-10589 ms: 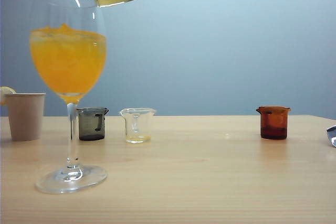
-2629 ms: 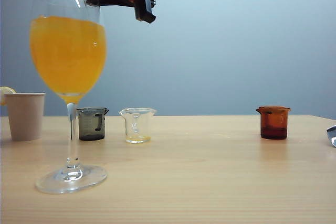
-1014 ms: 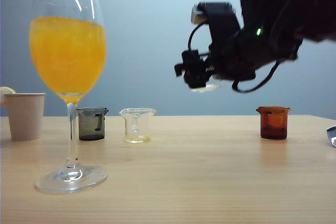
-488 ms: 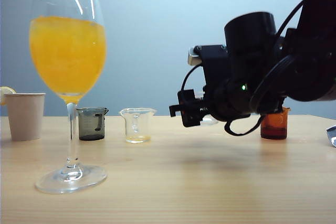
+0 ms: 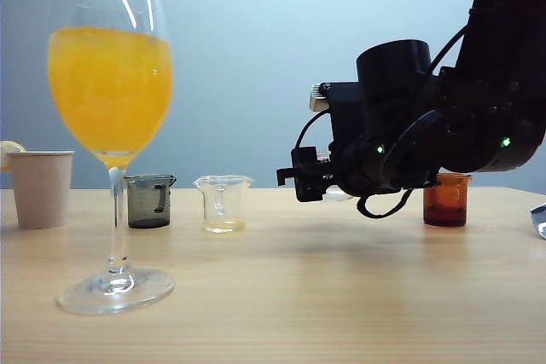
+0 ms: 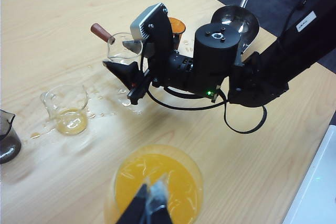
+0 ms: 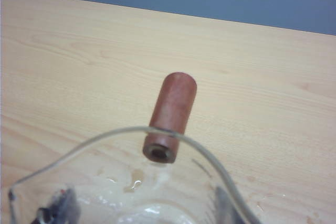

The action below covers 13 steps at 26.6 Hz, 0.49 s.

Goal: Pick up the third measuring cup from the left, pour the pineapple juice inside into the goblet, and finally put the measuring cup back in its original place.

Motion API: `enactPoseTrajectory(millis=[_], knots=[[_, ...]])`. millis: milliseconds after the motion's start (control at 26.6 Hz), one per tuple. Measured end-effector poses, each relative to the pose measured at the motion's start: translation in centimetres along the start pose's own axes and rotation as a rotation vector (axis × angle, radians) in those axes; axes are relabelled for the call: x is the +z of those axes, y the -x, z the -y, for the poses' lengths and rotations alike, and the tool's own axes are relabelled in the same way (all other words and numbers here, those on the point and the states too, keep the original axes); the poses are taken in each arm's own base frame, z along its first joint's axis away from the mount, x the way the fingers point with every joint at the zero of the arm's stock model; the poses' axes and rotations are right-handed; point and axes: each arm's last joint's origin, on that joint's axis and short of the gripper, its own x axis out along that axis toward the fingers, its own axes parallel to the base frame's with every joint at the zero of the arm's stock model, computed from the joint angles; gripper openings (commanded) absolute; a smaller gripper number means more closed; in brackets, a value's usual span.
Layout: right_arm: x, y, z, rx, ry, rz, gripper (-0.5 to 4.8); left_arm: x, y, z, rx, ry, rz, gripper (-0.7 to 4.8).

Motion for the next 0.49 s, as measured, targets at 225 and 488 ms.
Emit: enactPoseTrajectory(millis=[225,488], knots=[[-1.1,-0.2,0.2,-0.006,0.014,-0.053,-0.01,0.0,0.0,0.0,0.000,0.000,0.000,-0.05],[-1.1,-0.2,0.4,-0.010,0.016,-0.063,0.00,0.0,0.0,0.0,0.000,0.000,0.000,-0.05]])
